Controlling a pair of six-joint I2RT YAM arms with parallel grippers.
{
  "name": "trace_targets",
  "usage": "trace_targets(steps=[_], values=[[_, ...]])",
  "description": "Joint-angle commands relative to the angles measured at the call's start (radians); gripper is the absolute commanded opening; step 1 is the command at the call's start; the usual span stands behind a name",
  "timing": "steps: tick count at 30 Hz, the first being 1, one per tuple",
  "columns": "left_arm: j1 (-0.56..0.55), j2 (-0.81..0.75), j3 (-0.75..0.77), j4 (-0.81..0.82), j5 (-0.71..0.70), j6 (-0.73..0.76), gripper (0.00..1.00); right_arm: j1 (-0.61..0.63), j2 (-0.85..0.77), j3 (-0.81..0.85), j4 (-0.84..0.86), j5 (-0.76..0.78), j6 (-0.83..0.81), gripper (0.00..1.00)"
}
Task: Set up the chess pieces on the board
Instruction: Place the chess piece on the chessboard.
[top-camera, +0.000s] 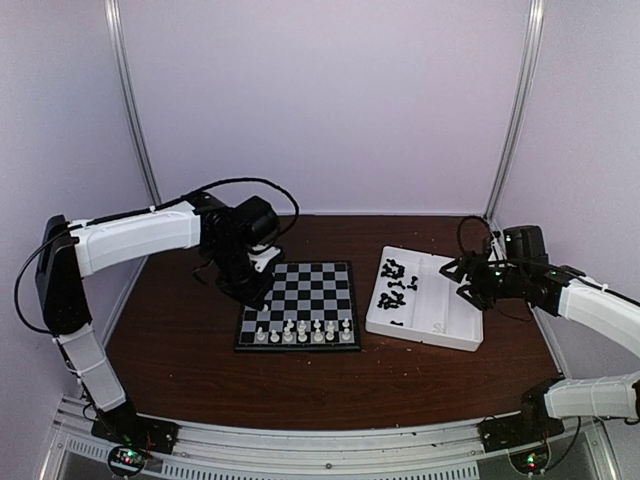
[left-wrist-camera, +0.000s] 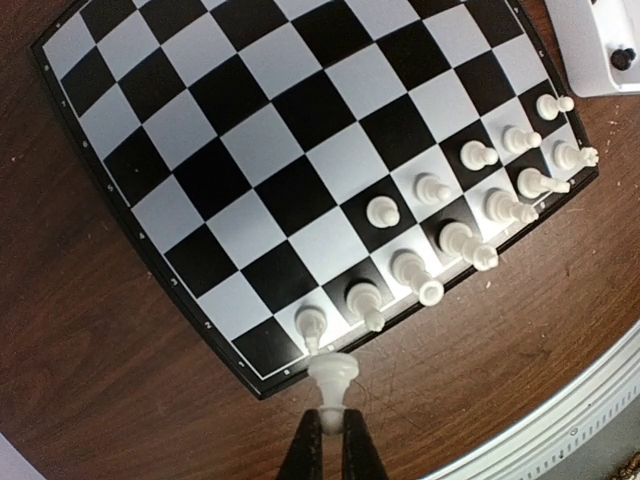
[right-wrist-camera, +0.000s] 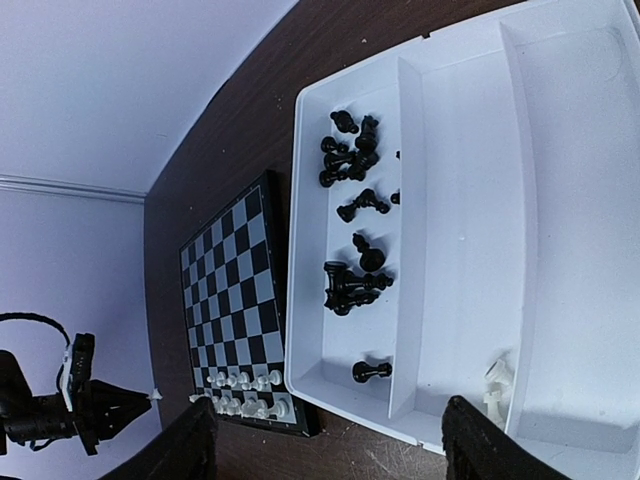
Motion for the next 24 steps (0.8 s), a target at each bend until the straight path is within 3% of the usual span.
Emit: trace_targets(steps=[1,24], values=[[0.008,0.062,0.055,-0.034,0.036,0.030,0.00,-0.009,-0.019,-0.017,-0.012,-0.002,-0.013,0.76],[0.019,0.289,0.234,-0.147,0.018,0.109,0.00,-0.028,-0.033,-0.052,-0.011,-0.009,-0.008,0.76]])
